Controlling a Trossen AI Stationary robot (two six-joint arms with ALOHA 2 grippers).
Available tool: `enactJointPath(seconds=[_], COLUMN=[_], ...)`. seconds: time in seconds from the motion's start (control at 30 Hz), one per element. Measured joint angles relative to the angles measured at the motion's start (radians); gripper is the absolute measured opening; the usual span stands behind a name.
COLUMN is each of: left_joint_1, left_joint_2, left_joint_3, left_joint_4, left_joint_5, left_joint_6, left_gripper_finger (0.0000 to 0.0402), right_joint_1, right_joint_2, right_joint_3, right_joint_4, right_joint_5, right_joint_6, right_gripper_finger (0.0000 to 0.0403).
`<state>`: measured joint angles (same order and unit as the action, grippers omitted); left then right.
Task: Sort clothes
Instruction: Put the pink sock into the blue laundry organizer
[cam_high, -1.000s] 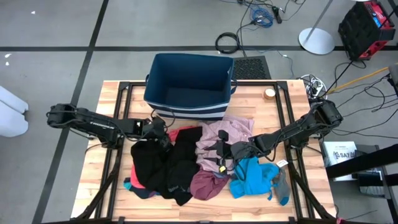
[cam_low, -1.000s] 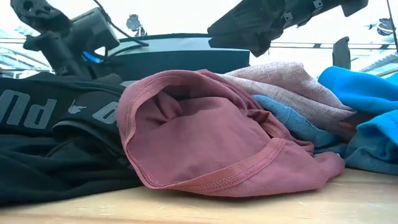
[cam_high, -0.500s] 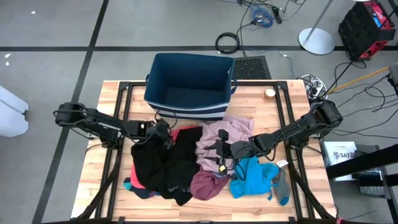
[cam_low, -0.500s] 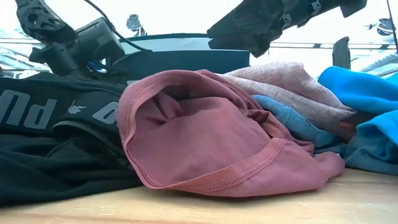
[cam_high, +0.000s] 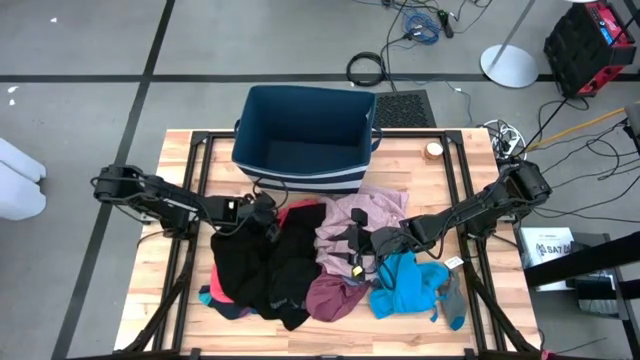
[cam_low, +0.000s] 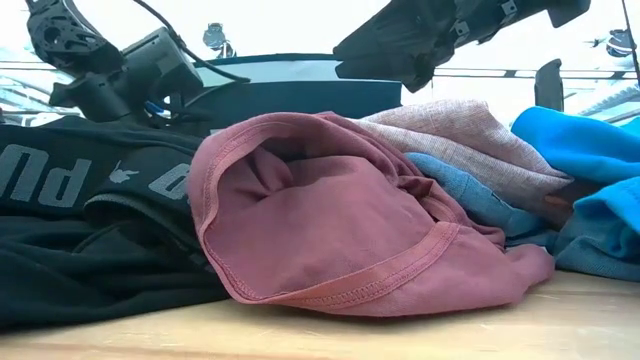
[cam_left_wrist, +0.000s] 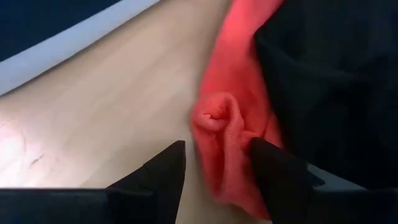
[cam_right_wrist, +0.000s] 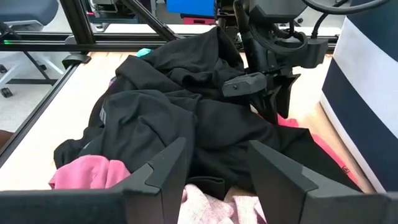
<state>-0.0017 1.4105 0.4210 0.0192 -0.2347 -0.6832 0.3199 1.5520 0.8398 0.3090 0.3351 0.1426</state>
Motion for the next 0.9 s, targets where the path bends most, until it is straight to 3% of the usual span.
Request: enactJointPath(seconds=[0.1, 0.23, 0.27, 0.43, 0.6, 0.9], left_joint_1=[-0.009, -0.034, -0.043, -0.093, -0.141, -0.204], left_joint_2=[0.0, 0.001, -0.001, -0.026, -0.09, -0.213], left_joint_3=[0.0, 0.0, 0.001, 0.038, 0.107, 0.253], left_joint_4=[-0.002, 0.004, 0.005, -0.015, -0.009, 0.006], left_joint_5=[0.018, 0.034, 0.035, 0.041, -0.051, -0.092], left_joint_6=[0.018, 0.015, 0.011, 0.019, 0.095, 0.27], left_gripper_finger=[0.0143, 0.003, 0.0018, 0.001, 0.0006, 0.0004], right_joint_1=[0.0, 0.0, 0.0, 0.0, 0.0, -0.005], right_joint_2=[0.0, 0.0, 0.0, 0.0, 0.0, 0.0], right_joint_3=[0.0, 0.0, 0.0, 0.0, 0.0, 0.001], right_joint_4=[0.0, 0.0, 0.0, 0.001, 0.033, 0.183], right_joint_5=[0.0, 0.004, 0.004, 0.004, 0.004, 0.004], right_joint_6=[0.002, 0.002, 0.003, 0.01, -0.004, -0.174], right_gripper_finger=[0.016, 0.016, 0.016, 0.016, 0.016, 0.016])
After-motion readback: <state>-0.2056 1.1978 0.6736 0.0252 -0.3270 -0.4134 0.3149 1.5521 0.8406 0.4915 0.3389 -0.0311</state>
